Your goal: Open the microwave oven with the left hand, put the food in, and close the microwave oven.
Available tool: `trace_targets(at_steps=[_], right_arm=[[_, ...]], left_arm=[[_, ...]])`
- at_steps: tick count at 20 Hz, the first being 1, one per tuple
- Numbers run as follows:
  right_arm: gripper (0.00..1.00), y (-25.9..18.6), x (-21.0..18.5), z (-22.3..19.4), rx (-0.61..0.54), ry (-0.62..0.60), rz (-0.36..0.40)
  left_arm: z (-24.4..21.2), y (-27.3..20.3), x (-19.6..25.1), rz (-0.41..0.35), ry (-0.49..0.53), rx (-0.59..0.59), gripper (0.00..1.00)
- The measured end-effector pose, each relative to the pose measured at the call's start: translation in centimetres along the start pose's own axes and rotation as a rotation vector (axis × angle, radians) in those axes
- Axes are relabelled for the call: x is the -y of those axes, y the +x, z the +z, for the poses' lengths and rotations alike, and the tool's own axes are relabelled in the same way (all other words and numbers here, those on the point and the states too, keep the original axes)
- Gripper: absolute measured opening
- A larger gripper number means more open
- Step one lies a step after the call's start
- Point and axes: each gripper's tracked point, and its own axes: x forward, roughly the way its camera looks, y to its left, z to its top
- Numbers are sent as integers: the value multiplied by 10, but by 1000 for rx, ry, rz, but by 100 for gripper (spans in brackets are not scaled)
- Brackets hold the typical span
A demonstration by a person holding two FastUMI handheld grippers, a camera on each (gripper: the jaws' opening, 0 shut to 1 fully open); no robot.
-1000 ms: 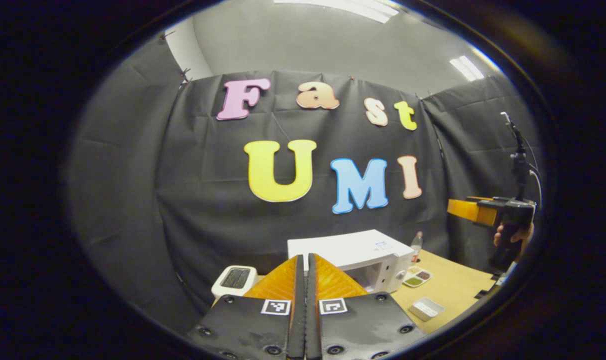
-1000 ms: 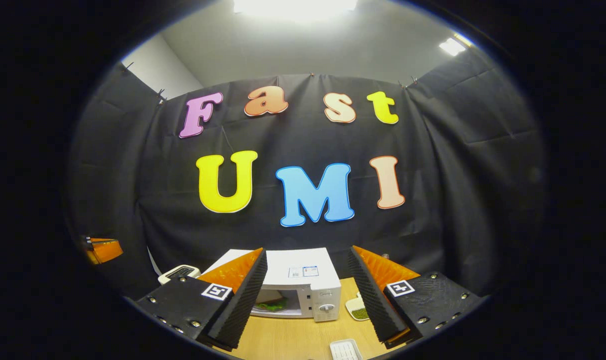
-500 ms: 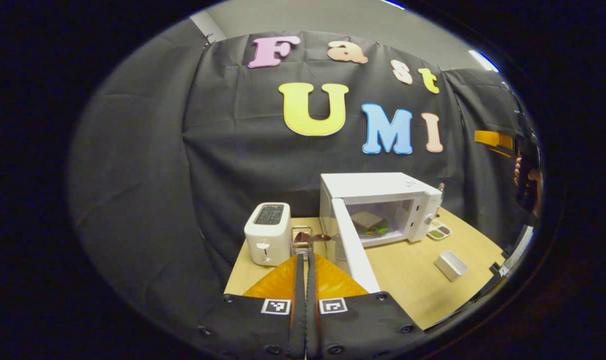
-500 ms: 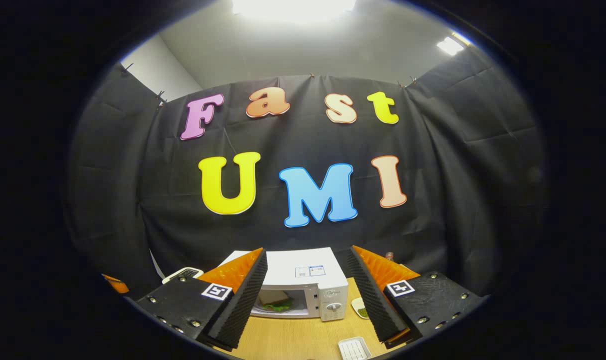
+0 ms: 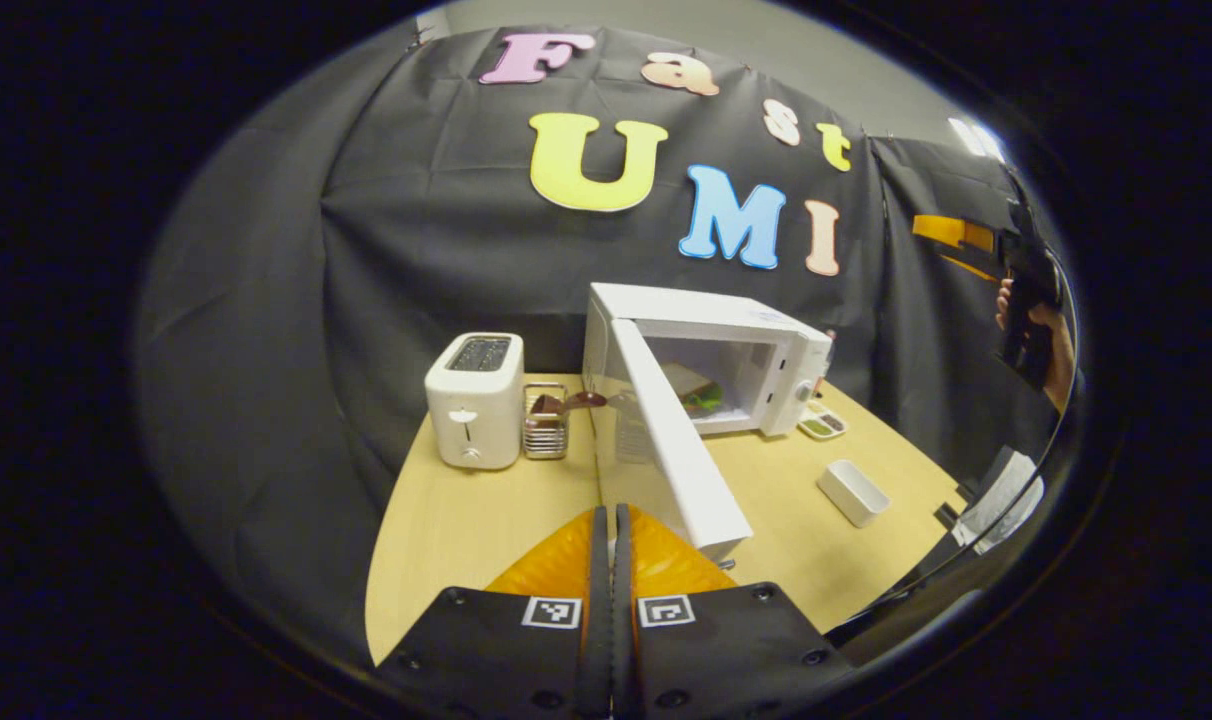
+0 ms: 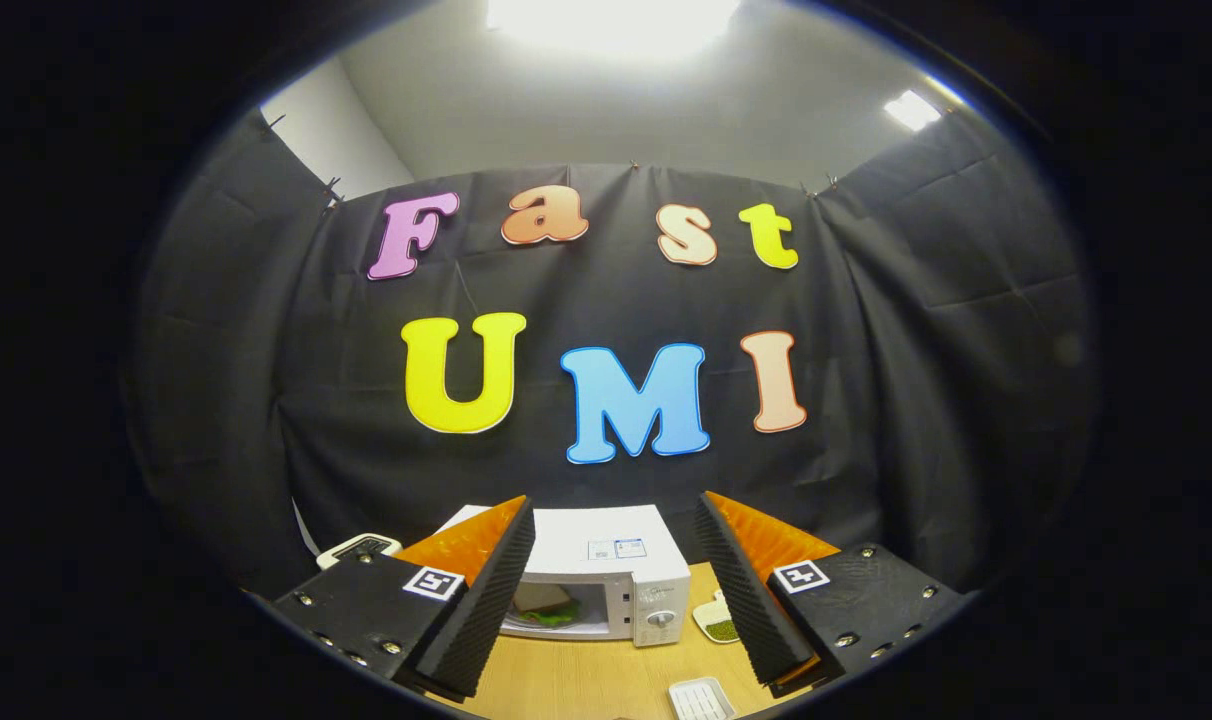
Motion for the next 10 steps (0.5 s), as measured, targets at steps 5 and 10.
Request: trace_targets(at_steps=[5, 10], right_arm=[[96, 9, 15, -5, -13, 11, 11], [96, 23, 37, -10, -20, 20, 43]], left_arm=[[-7, 4, 20, -9, -22, -18, 7], [-6, 15, 57, -5, -22, -32, 7]])
